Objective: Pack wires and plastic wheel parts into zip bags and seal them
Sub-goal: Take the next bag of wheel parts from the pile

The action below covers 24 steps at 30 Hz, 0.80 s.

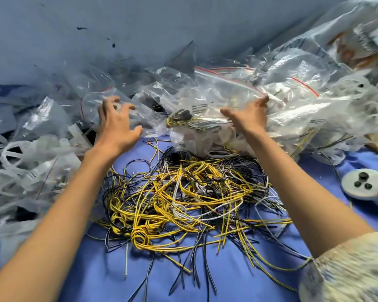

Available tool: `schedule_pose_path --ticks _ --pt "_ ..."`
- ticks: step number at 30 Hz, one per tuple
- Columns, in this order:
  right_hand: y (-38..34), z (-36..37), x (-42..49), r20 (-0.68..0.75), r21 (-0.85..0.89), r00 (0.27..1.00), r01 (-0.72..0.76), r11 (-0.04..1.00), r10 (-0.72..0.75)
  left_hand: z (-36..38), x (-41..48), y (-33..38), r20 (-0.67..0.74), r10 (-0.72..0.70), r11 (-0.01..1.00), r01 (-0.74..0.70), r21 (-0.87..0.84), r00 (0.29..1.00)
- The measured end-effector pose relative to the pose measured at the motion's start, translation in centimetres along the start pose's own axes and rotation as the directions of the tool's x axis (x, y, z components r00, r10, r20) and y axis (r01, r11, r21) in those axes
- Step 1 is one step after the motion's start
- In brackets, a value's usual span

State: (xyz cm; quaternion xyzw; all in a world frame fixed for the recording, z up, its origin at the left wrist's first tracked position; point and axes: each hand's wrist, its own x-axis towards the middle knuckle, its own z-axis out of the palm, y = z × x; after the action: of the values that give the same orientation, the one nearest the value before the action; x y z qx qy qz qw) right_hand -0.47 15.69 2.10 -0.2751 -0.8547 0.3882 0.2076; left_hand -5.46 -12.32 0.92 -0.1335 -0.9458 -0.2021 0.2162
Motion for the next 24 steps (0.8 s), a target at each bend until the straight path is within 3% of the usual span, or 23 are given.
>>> schedule_pose_path --ticks 2,3,4,5,6,7,8,9,10,11,14,17,20,22,24 --pt "-0.3 -0.6 -0.9 -0.185 0.050 0.981 0.063 0.997 -0.053 0.3 0.8 0.0 -0.124 0.030 0.996 -0.020 0.085 0.992" --pt "-0.5 -0.9 -1.7 -0.344 -0.029 0.922 0.178 0.984 -0.177 0.5 1.2 0.0 -0.166 0.024 0.992 -0.002 0.128 0.986" --pt "-0.8 -1.0 -2.5 -0.467 -0.156 0.811 0.317 0.936 -0.352 0.6 1.7 0.0 -0.188 0.000 0.986 0.031 0.162 0.982" --pt "-1.2 -0.9 -3.2 -0.482 -0.288 0.685 0.465 0.837 -0.546 0.7 2.3 -0.2 -0.175 -0.044 0.979 0.077 0.189 0.984" --pt "-1.7 -0.4 -3.7 -0.349 -0.399 0.600 0.599 0.694 -0.719 0.8 2.9 -0.4 -0.124 -0.102 0.967 0.127 0.219 0.987" --pt "-1.9 0.3 -4.1 -0.097 -0.445 0.567 0.710 0.546 -0.818 0.9 3.4 -0.5 -0.042 -0.175 0.952 0.180 0.249 0.984" --pt "-1.8 1.2 -4.2 0.190 -0.447 0.578 0.770 0.454 -0.793 0.8 3.9 -0.6 0.041 -0.242 0.935 0.221 0.277 0.970" --pt "-1.3 2.0 -3.9 0.417 -0.462 0.614 0.778 0.426 -0.670 0.8 4.2 -0.6 0.103 -0.286 0.923 0.245 0.297 0.953" --pt "-0.4 2.7 -3.4 0.513 -0.485 0.658 0.752 0.446 -0.551 0.7 4.3 -0.5 0.128 -0.306 0.919 0.258 0.298 0.943" --pt "0.4 3.1 -2.6 0.517 -0.507 0.701 0.713 0.484 -0.491 0.5 4.2 -0.2 0.115 -0.308 0.922 0.266 0.283 0.945" --pt "1.7 4.1 -0.5 0.404 -0.533 0.769 0.638 0.556 -0.495 -0.7 3.6 1.0 0.046 -0.265 0.942 0.248 0.226 0.963" --pt "1.0 4.6 0.2 0.408 -0.517 0.768 0.640 0.568 -0.493 -2.9 2.8 2.4 0.102 -0.219 0.967 0.202 0.156 0.970" --pt "0.2 3.3 0.0 0.542 -0.448 0.756 0.629 0.636 -0.367 -5.2 1.5 4.0 0.160 -0.176 0.984 0.179 -0.008 0.971" --pt "-0.7 1.1 -0.9 0.613 -0.311 0.719 0.600 0.737 -0.327 -6.7 0.1 5.4 0.138 -0.127 0.984 0.142 -0.107 0.982" --pt "-2.1 -1.1 -2.5 0.586 -0.084 0.699 0.556 0.827 -0.410 -7.9 -1.0 6.8 0.101 -0.081 0.972 0.101 -0.214 0.992"
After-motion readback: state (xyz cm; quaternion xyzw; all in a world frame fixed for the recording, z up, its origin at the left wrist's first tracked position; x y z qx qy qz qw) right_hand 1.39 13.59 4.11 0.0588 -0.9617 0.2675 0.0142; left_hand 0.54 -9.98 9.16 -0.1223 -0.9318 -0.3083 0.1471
